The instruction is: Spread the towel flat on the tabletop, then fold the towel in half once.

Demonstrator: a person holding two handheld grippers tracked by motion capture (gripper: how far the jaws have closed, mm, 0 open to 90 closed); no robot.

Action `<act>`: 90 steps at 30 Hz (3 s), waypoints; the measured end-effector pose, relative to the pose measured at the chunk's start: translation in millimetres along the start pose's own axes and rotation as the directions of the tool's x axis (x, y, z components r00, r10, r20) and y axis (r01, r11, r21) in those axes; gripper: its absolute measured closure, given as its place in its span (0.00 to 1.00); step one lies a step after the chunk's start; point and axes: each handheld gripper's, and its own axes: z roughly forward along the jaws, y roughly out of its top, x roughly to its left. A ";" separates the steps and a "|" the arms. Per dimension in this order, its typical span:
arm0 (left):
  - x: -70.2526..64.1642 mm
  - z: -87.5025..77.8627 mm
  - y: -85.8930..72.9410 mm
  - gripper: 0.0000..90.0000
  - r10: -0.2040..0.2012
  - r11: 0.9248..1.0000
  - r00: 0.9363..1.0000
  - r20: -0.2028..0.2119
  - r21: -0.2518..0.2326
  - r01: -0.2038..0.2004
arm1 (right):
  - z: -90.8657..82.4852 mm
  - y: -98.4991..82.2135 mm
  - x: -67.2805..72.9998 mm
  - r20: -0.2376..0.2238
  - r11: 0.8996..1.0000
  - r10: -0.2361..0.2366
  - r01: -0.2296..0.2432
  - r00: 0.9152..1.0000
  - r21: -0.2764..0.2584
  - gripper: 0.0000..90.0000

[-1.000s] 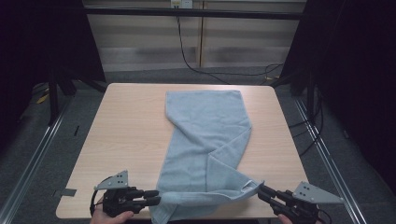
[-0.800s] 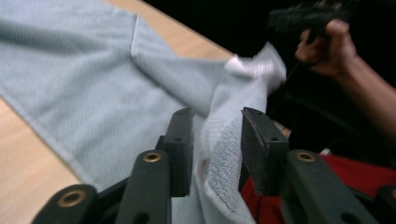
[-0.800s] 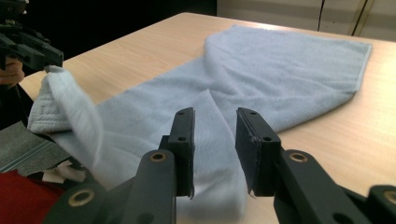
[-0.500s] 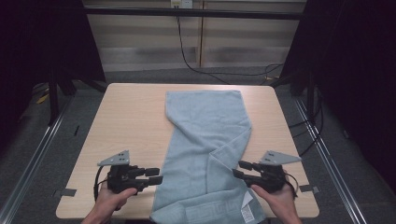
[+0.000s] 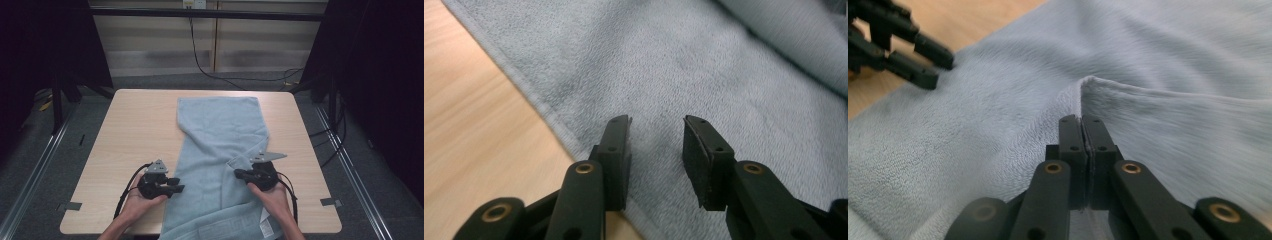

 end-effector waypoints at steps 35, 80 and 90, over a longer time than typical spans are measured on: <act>32.5 -1.3 24.4 0.50 -0.072 0.997 0.995 -0.063 -0.029 0.071 | -8.7 -14.8 -28.1 0.043 1.000 0.022 -0.022 0.999 -0.004 0.57; -31.3 -35.2 -38.4 0.59 0.008 1.000 0.999 0.031 0.018 -0.008 | -30.3 -72.1 32.6 -0.018 0.987 -0.095 0.097 0.995 0.127 0.65; -24.1 -26.0 -13.5 0.52 0.007 1.000 1.000 0.008 -0.014 -0.007 | -33.9 -47.4 14.5 -0.032 0.997 -0.045 0.046 0.999 0.054 0.54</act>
